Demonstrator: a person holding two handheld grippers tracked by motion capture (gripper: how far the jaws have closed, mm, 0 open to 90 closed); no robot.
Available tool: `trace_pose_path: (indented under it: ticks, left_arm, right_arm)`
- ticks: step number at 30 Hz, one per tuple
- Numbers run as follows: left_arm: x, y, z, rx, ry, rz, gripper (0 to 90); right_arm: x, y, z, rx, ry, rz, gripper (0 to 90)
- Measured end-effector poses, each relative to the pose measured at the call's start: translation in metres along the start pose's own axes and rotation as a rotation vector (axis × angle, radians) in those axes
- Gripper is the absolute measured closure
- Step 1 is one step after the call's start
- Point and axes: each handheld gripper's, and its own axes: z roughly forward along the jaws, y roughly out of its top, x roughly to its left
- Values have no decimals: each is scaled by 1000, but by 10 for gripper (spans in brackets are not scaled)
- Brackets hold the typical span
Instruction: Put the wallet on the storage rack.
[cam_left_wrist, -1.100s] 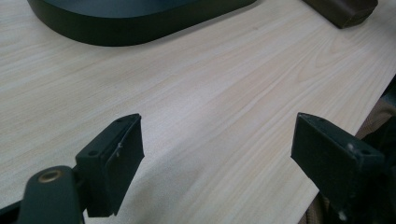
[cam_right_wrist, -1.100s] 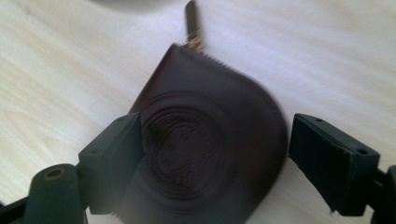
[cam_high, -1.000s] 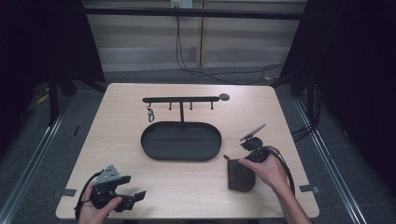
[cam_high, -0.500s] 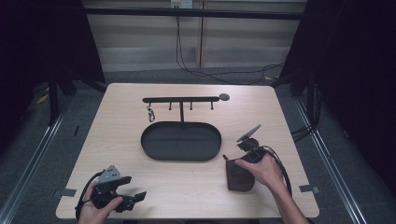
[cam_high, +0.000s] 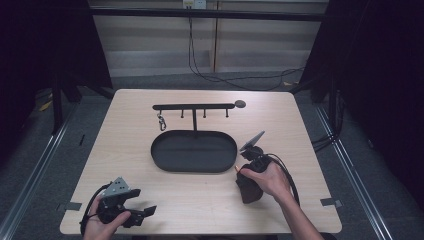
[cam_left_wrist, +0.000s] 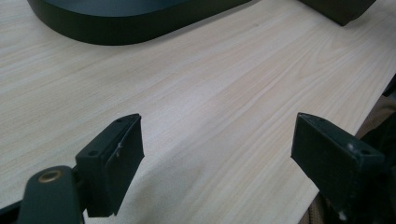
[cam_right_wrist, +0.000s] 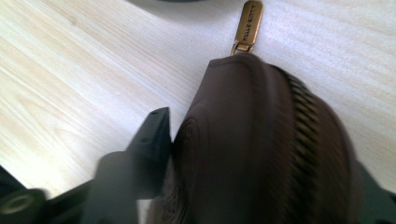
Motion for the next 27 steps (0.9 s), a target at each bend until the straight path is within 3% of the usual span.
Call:
trace_pose_path:
  ticks: [8, 21, 27]
  left_arm:
    - [0, 0, 1, 3, 1, 3, 168]
    - [0, 0, 0, 4, -5, -3, 168]
    - [1, 0, 0, 5, -9, -4, 168]
  right_arm:
    - [2, 0, -18, -21, -27, -7, 618]
    - [6, 1, -41, -22, -73, -21, 645]
    - [5, 1, -53, -46, -70, -20, 648]
